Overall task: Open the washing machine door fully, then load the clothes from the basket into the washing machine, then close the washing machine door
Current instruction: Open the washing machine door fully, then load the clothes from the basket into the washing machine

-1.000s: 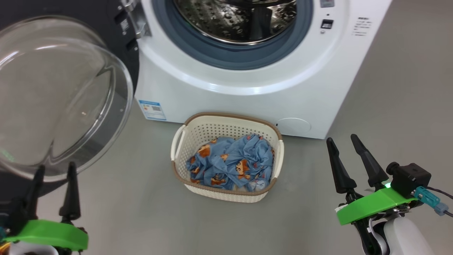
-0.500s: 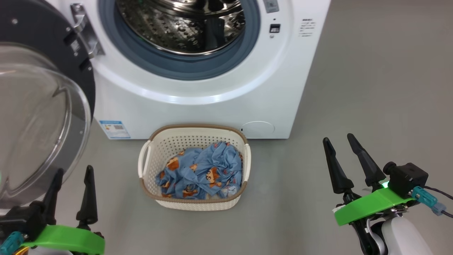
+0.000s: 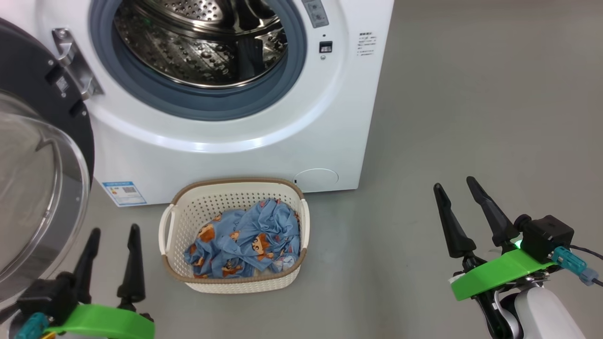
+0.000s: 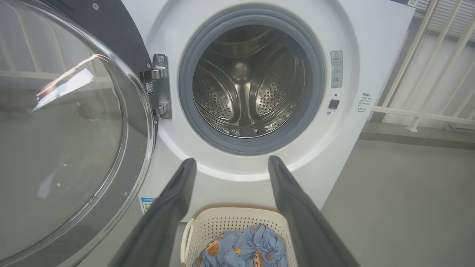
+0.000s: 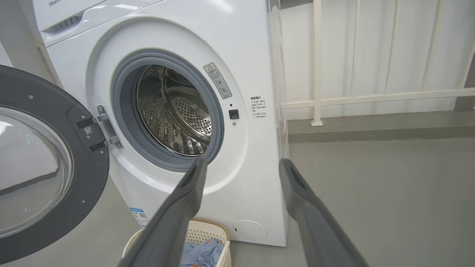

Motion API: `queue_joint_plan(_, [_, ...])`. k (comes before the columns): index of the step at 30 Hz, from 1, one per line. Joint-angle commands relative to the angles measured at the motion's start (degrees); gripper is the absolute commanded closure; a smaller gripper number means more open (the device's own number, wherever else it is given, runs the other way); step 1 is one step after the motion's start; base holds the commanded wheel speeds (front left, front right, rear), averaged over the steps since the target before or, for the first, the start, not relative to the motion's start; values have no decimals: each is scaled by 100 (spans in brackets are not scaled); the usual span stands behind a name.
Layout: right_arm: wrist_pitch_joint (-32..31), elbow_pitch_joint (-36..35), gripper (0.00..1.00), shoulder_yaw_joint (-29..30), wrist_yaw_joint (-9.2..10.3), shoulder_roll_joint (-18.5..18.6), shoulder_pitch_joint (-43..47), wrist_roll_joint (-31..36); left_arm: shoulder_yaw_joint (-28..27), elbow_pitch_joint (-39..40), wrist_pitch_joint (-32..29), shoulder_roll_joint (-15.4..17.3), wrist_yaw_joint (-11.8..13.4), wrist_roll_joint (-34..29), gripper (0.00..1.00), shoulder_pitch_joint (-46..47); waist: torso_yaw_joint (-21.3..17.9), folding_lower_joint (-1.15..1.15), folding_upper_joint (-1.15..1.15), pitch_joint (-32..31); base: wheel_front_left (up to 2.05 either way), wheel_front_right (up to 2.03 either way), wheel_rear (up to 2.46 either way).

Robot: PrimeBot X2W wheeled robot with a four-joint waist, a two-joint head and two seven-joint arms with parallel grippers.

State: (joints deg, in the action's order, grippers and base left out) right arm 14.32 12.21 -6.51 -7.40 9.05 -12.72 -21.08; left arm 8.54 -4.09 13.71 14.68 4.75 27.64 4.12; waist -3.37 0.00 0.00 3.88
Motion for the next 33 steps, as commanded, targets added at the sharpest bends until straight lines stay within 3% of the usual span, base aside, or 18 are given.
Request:
queue_joint_plan(1, [68,-178,0,-114,-9,46,5,85,-184,135,62,84,-36,23,0,58,-41,0,0,-9,0,0,0])
queue_joint_plan(33, [68,-165,0,-103,-9,138,55,123,-191,-12,122,-14,-177,-26,0,41,-69,0,0,-143,0,0,0])
